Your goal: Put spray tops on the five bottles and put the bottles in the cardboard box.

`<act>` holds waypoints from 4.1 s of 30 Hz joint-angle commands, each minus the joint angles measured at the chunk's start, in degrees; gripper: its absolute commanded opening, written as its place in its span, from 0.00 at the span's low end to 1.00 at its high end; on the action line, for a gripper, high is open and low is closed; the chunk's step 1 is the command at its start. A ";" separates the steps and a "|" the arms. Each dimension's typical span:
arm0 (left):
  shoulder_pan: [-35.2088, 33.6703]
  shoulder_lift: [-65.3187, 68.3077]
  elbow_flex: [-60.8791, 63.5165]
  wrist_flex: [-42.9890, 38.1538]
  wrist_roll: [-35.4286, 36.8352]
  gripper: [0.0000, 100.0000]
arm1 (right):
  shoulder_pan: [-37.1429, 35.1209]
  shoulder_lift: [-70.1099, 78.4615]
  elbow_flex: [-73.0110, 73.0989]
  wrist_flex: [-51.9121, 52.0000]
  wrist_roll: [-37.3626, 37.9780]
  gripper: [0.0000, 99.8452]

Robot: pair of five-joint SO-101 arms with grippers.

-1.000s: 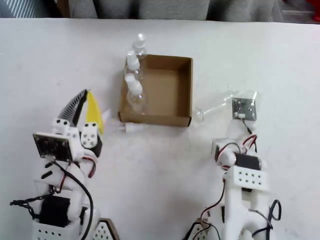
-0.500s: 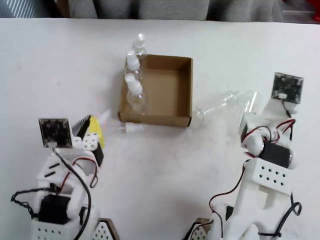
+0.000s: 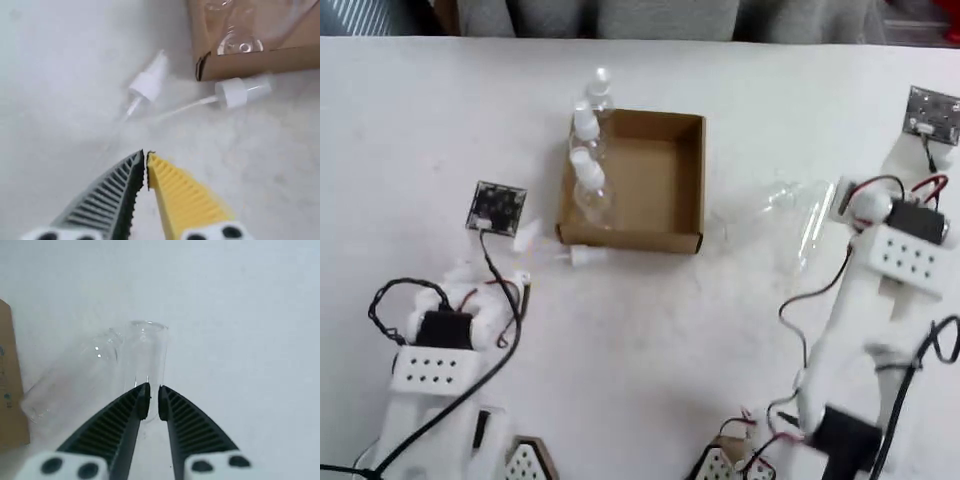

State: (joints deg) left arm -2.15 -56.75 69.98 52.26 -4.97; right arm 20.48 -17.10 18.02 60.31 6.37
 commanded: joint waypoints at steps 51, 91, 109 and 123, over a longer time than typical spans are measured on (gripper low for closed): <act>-10.59 0.48 8.88 -2.81 -17.58 0.02 | 1.54 60.97 -69.71 38.81 25.85 0.06; -10.95 0.48 8.88 -2.37 -17.49 0.02 | -63.78 -18.51 31.74 15.60 56.70 0.06; -10.95 0.48 8.88 -2.37 -17.49 0.02 | -62.37 -18.59 32.62 10.15 49.05 0.28; -10.95 0.48 8.88 -2.73 -17.49 0.02 | -38.37 -19.12 14.15 28.09 38.42 0.08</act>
State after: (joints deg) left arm -12.35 -56.48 78.95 50.77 -21.93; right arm -25.49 -34.15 35.60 86.59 49.36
